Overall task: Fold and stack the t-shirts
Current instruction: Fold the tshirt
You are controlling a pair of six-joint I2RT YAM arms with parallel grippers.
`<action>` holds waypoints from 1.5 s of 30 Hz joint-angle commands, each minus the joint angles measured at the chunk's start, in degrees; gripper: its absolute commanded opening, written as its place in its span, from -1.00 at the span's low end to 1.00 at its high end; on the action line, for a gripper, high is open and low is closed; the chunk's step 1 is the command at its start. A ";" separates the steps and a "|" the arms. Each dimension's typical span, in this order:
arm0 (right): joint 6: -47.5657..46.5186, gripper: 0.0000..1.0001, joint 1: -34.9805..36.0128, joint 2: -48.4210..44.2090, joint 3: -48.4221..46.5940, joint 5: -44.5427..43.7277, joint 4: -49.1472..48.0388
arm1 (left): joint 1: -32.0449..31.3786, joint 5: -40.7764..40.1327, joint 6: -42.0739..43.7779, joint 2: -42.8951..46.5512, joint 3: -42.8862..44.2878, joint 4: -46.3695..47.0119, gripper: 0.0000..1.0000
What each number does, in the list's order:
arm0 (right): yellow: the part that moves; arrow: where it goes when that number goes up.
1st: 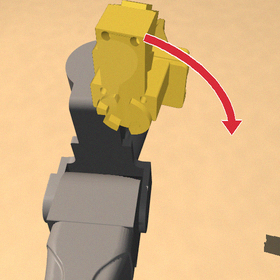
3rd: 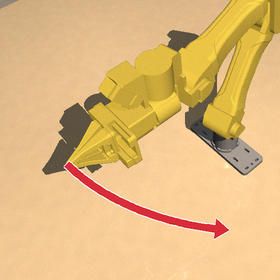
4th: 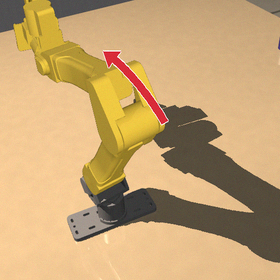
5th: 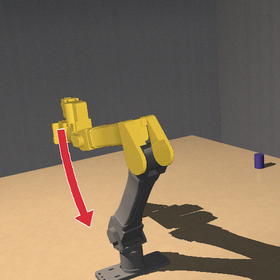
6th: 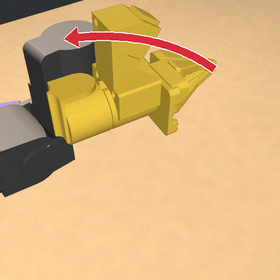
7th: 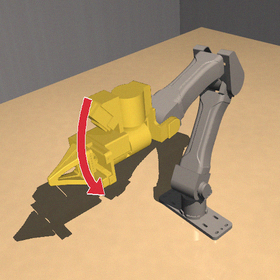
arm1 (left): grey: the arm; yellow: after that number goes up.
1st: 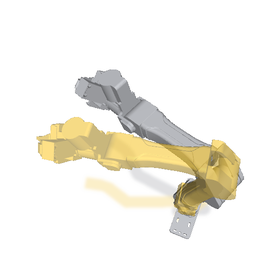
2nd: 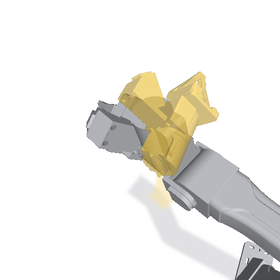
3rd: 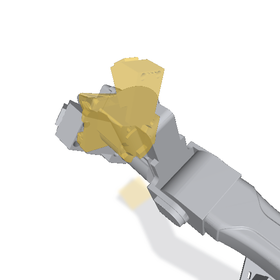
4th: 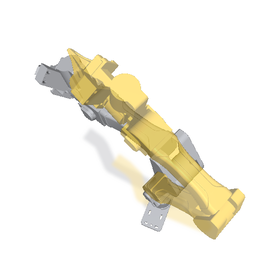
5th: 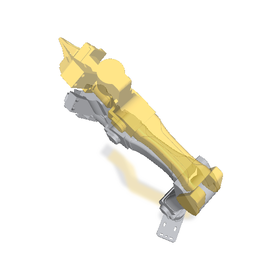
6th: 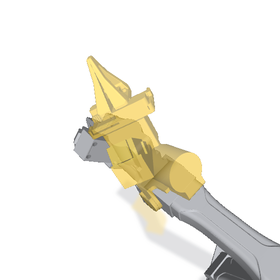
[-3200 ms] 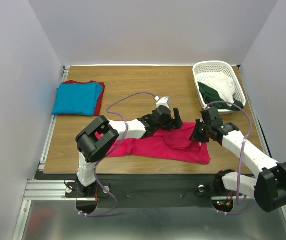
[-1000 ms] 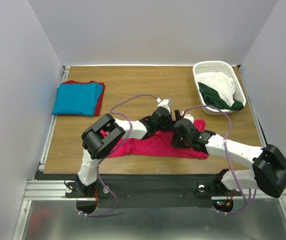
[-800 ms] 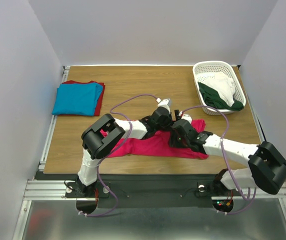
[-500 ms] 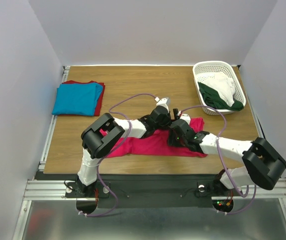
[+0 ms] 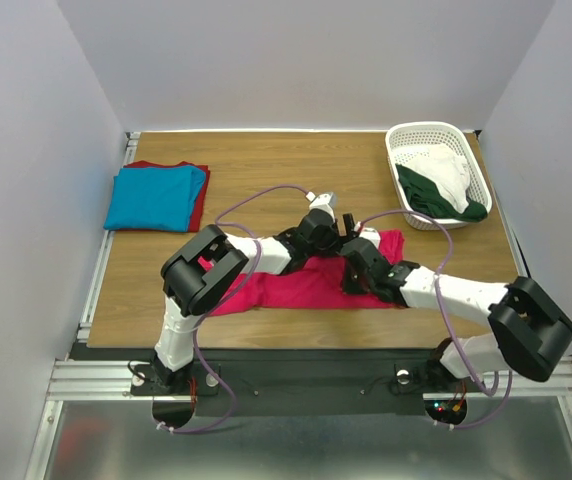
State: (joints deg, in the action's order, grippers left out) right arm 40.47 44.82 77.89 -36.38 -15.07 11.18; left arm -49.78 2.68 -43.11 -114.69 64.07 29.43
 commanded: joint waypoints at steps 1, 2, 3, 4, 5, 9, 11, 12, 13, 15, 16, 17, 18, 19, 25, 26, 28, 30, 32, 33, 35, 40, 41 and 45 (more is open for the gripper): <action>-0.30 -0.91 0.62 -5.89 -4.39 0.48 4.90 | -0.23 1.19 0.22 0.88 -1.50 0.89 0.96; -0.22 -0.90 0.62 -6.43 -4.75 1.18 6.12 | -0.14 1.10 0.22 0.96 -1.58 0.98 0.96; -0.13 -0.86 0.62 -6.95 -5.01 1.53 6.66 | -0.06 1.10 0.22 0.96 -1.67 0.98 0.96; -0.04 -0.85 0.53 -7.22 -5.28 1.88 7.27 | 0.03 1.10 0.22 1.05 -1.76 1.07 0.96; 0.40 -0.82 0.53 -7.75 -5.54 2.41 8.06 | 0.03 1.19 0.22 1.14 -1.85 1.07 0.96; 1.19 -0.70 0.62 -8.71 -4.75 2.77 9.21 | 0.21 1.10 0.22 1.32 -2.20 1.16 0.96; 1.45 -0.51 0.53 -9.24 -4.66 2.59 10.00 | 0.38 1.10 0.22 1.58 -2.37 1.16 0.96; 1.63 -0.37 0.53 -9.94 -4.84 2.42 10.87 | 0.47 1.10 0.31 1.58 -2.46 1.16 0.96; 1.63 -0.32 0.53 -10.47 -5.01 2.24 11.66 | 0.47 1.10 0.31 1.58 -2.55 1.16 0.96; 1.81 -0.18 0.62 -12.31 -5.28 1.36 13.60 | 0.65 1.01 0.31 1.84 -2.81 1.16 0.96; 1.89 -0.07 0.62 -13.02 -5.54 1.10 14.04 | 0.65 0.93 0.31 1.84 -2.90 1.16 0.96; 1.81 -0.03 0.62 -13.63 -5.46 0.23 14.39 | 0.74 0.93 0.31 1.84 -2.90 1.16 0.96; 1.89 0.05 0.62 -14.42 -5.02 -0.31 14.83 | 0.82 1.01 0.31 1.84 -2.90 1.16 0.96; 1.98 0.09 0.62 -14.34 -4.67 -0.83 14.92 | 0.91 1.01 0.31 1.76 -2.90 1.24 0.96; 4.00 0.19 0.53 -10.13 -3.00 -4.53 15.36 | 1.09 1.19 0.49 2.02 -2.90 1.24 0.96; 4.09 0.19 0.53 -8.73 -2.99 -4.70 15.62 | 1.09 1.36 0.49 2.11 -2.90 1.24 0.96; 4.36 0.19 0.53 -8.19 -2.82 -4.70 15.98 | 1.09 1.45 0.57 2.11 -2.99 1.24 0.96; 4.97 0.19 0.53 -8.89 -2.21 -5.05 16.42 | 1.00 1.45 0.57 2.37 -3.08 1.16 0.96; 5.23 0.19 0.45 -9.85 -1.94 -5.49 17.20 | 1.09 1.37 0.57 2.54 -3.25 1.24 0.96; 5.84 0.19 0.53 -11.08 -1.85 -6.02 18.43 | 1.09 1.28 0.57 2.63 -3.25 1.24 0.96; 6.37 0.19 0.53 -12.40 -1.68 -6.72 19.75 | 1.09 1.28 0.57 2.72 -3.43 1.24 0.96; 8.22 0.20 0.53 -15.13 -0.10 -8.92 23.45 | 1.26 1.45 0.66 2.55 -3.43 1.33 0.96; 8.66 0.21 0.53 -15.22 0.25 -9.01 23.62 | 1.26 1.45 0.66 2.55 -3.43 1.33 0.96; 9.45 0.22 0.53 -14.26 0.70 -9.36 23.62 | 1.26 1.45 0.66 2.72 -3.43 1.33 0.97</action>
State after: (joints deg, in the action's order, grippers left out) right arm 47.86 45.08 63.37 -36.56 -21.61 33.01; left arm -49.01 4.36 -43.22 -114.56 62.22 32.42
